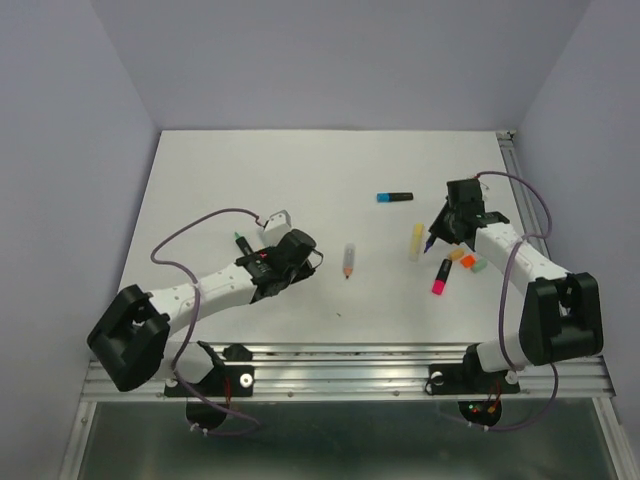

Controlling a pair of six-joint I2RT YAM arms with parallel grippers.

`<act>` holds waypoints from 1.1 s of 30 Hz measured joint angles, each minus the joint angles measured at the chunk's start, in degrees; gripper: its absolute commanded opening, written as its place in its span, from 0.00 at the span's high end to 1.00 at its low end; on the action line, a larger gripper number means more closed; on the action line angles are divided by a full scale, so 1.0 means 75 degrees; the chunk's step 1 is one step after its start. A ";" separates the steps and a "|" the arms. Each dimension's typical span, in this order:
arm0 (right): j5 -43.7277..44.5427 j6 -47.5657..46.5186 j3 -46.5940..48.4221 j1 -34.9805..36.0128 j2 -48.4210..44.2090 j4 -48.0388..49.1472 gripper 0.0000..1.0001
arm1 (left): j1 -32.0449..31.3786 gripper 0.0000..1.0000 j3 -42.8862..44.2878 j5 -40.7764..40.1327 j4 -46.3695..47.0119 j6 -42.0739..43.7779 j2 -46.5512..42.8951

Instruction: Open the pen caps

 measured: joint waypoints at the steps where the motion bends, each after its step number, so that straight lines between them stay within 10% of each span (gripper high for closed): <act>1: 0.0207 -0.0052 0.0003 -0.0058 0.0152 -0.0125 0.99 | 0.0061 1.00 0.0117 0.0003 -0.0119 0.0085 0.0245; 27: 0.1559 -0.0714 0.0694 -0.0236 0.2136 -0.0525 0.72 | 0.0504 0.45 0.1306 -0.0117 -0.1029 0.0976 0.2066; 33: 0.1381 -0.0676 0.0766 -0.0236 0.2104 -0.0574 0.34 | 0.0504 0.30 0.1314 -0.0119 -0.1058 0.1005 0.2066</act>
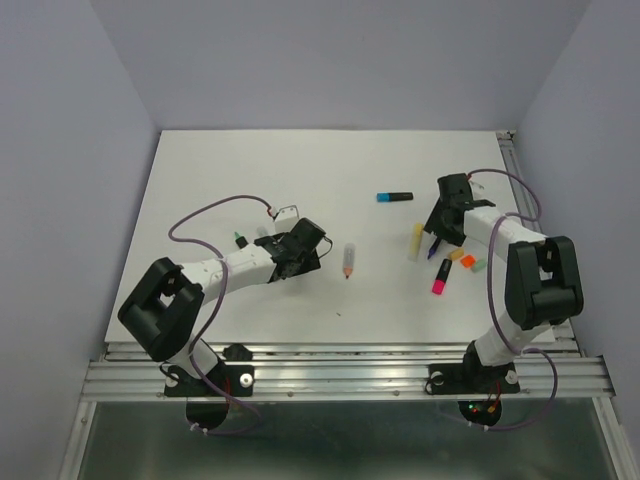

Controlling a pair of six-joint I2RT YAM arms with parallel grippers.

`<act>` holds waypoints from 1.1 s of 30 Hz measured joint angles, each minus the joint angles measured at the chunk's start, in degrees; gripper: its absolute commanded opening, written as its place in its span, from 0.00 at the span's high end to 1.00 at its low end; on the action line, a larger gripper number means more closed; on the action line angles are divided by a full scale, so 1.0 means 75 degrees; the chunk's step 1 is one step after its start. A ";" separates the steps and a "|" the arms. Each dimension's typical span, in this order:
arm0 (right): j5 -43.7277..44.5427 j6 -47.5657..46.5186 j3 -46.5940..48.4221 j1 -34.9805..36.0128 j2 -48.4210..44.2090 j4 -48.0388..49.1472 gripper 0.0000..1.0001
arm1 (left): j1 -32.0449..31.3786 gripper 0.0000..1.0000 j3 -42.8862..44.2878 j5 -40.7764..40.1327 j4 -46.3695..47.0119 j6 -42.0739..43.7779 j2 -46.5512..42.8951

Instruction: Open the pen caps

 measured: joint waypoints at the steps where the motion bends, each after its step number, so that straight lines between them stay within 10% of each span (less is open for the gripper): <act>1: -0.0023 -0.0009 0.0015 0.0000 -0.0032 -0.0026 0.32 | 0.0000 0.27 0.0000 0.0000 -0.0003 -0.0006 0.0000; 3: -0.0128 -0.0009 0.0029 0.0000 -0.0201 -0.0070 0.24 | 0.0000 0.01 0.0006 0.0003 -0.0020 0.0020 -0.0017; 10: -0.0787 -0.0221 0.0035 -0.0006 -0.1116 -0.0070 0.00 | 0.0000 0.01 -0.0035 0.0184 0.0181 0.0181 -0.0813; 33: -0.1915 -0.1282 0.0743 0.0554 0.0708 0.0644 0.12 | 0.0000 0.01 -0.1405 0.1294 0.1845 0.0717 -0.2425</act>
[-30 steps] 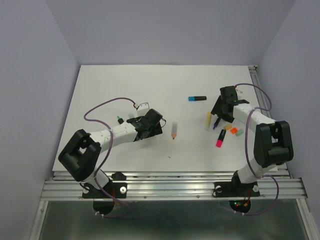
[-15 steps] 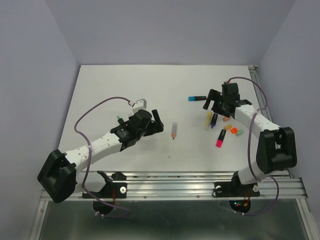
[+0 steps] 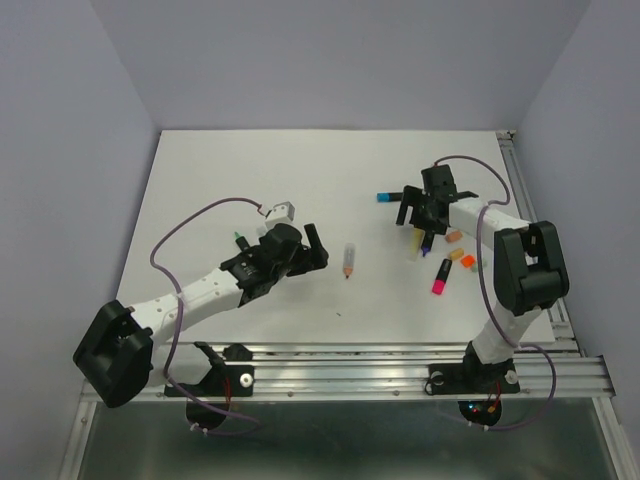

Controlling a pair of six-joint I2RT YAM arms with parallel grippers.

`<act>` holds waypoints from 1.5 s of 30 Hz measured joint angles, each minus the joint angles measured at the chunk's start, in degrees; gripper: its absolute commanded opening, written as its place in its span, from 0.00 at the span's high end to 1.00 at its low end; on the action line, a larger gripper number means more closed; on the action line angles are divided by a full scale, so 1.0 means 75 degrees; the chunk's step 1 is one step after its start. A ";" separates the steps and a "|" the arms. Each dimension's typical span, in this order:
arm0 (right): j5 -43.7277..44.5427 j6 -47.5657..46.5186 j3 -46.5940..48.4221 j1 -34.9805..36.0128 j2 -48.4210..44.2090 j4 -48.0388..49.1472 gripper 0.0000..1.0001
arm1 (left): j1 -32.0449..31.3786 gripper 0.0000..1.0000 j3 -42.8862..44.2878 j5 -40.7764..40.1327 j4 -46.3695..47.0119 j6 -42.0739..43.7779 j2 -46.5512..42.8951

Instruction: Open the pen caps

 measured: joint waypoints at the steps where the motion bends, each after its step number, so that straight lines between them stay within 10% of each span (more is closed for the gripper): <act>1: 0.0029 -0.0006 0.0052 0.0015 0.0052 0.0003 0.13 | 0.0000 0.01 -0.0006 0.0012 0.0023 0.0000 0.0000; 10: 0.0437 0.0050 0.0402 0.0058 0.0542 -0.0061 0.20 | 0.0000 0.01 -0.0058 0.0087 0.0178 0.0000 -0.0160; 30: 0.0761 0.0624 0.0154 0.0079 0.0606 0.0009 0.91 | 0.0000 0.01 -0.0294 0.0315 0.0300 0.0006 -0.0414; 45: -0.0749 0.2480 -0.2900 0.2978 -0.4226 0.1515 0.96 | -0.1626 0.01 -0.0781 0.1883 0.2498 0.0356 -0.0367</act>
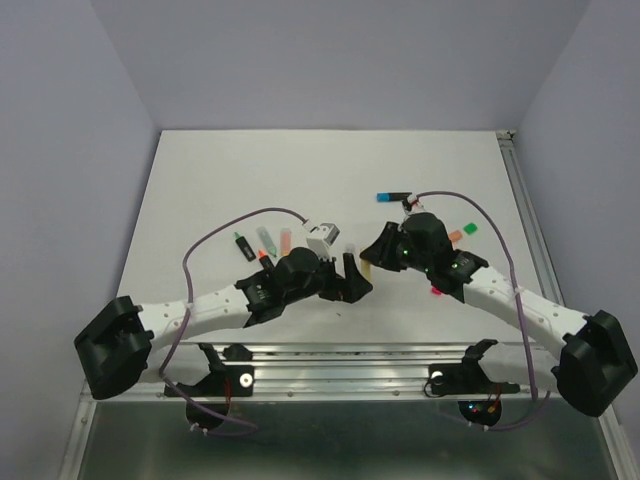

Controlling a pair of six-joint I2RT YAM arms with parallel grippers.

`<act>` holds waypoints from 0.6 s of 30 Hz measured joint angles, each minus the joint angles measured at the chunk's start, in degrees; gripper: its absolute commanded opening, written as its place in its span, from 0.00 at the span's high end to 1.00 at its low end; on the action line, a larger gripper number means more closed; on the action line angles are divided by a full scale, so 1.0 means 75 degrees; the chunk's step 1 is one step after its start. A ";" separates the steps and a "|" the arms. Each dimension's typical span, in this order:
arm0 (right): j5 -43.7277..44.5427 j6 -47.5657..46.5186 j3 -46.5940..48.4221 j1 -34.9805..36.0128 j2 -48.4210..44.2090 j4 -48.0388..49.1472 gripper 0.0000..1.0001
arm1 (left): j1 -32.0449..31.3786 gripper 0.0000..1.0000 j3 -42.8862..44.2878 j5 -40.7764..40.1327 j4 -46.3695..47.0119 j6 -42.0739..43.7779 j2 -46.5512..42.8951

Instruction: Open the pen caps

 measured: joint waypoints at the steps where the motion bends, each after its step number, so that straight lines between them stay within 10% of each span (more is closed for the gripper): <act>1: 0.0000 0.0204 -0.0114 0.0187 -0.0233 0.0070 0.96 | -0.0108 0.02 0.0119 -0.0012 0.0023 0.0017 0.0236; 7: 0.0020 0.1037 -0.0560 0.0574 -0.1227 0.0376 0.96 | -0.0289 0.12 0.0536 -0.0128 0.0035 0.0050 0.0982; 10: 0.0020 0.1338 -0.0793 0.0597 -0.1472 0.0571 0.97 | -0.0291 0.37 0.0679 -0.0178 0.0044 0.0058 0.1116; 14: 0.0152 0.1676 -0.0994 0.0679 -0.1480 0.0772 0.99 | -0.0332 0.96 0.0927 -0.0187 0.0117 0.0050 0.1349; 18: 0.0729 0.1976 -0.1061 0.0822 -0.1510 0.0787 0.99 | -0.0326 1.00 0.1000 -0.0332 0.0047 -0.0047 0.1495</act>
